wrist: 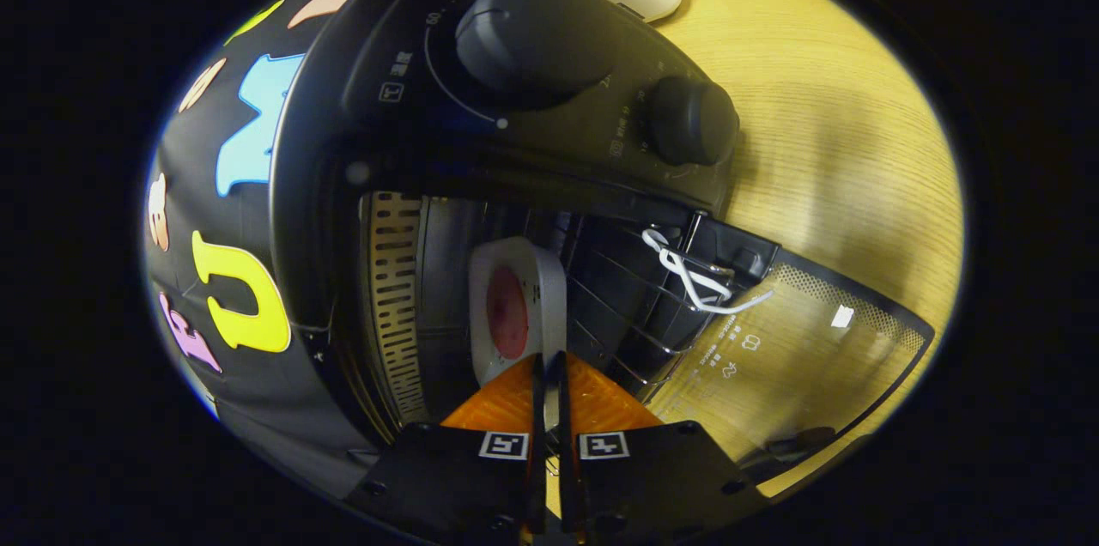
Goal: Open the toaster oven, put the food inside, and close the toaster oven door.
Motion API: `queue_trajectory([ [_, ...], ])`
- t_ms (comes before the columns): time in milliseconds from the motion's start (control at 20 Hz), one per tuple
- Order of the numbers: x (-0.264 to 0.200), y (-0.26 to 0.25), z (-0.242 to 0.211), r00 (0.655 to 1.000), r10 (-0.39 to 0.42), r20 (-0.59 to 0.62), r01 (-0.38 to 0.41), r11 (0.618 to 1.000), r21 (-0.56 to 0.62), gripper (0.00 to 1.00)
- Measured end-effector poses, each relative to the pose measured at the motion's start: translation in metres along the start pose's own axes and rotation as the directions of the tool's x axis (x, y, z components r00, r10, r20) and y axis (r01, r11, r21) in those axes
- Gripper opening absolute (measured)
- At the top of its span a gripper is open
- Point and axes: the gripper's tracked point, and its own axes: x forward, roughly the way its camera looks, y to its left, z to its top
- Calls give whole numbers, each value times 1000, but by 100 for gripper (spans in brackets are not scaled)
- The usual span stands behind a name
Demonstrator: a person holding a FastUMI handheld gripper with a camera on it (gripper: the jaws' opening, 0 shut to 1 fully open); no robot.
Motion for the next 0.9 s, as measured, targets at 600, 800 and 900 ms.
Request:
queue_trajectory([
  [600, -52, 15, -29, 998, 35, -48, -39, 994, -102, 97],
  [800, -79, 13, -41, 997, 26, -67, -40, 973, -225, 97],
  [900, -92, 1, -46, 998, -6, -65, -16, 943, -333, 97],
])
